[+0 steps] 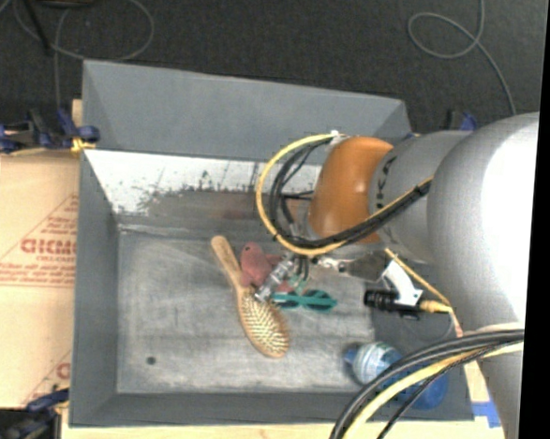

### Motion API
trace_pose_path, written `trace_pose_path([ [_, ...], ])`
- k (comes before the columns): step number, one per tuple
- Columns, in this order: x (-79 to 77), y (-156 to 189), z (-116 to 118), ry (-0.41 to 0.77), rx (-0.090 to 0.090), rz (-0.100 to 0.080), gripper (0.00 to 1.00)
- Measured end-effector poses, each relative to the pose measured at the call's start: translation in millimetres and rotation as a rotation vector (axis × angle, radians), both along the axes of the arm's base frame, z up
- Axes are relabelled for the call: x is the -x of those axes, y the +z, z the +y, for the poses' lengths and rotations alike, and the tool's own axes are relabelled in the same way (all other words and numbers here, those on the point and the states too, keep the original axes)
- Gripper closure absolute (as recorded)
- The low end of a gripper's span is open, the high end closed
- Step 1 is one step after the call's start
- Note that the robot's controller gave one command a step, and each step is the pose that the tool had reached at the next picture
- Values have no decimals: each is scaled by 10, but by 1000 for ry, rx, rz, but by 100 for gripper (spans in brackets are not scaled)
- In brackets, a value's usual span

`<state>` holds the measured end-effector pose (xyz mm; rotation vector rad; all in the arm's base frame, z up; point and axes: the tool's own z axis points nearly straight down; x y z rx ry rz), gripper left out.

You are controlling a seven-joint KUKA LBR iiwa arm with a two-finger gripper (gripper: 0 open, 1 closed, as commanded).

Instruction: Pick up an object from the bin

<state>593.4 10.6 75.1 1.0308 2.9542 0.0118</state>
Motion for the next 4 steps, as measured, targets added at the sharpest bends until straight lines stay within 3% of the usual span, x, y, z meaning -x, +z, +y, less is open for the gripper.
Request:
trace_pose_path([
  [1,-1,9,2,1,0,1,100],
  [3,36,248,-1,4,1,19,100],
  [4,15,429,-7,5,2,13,100],
])
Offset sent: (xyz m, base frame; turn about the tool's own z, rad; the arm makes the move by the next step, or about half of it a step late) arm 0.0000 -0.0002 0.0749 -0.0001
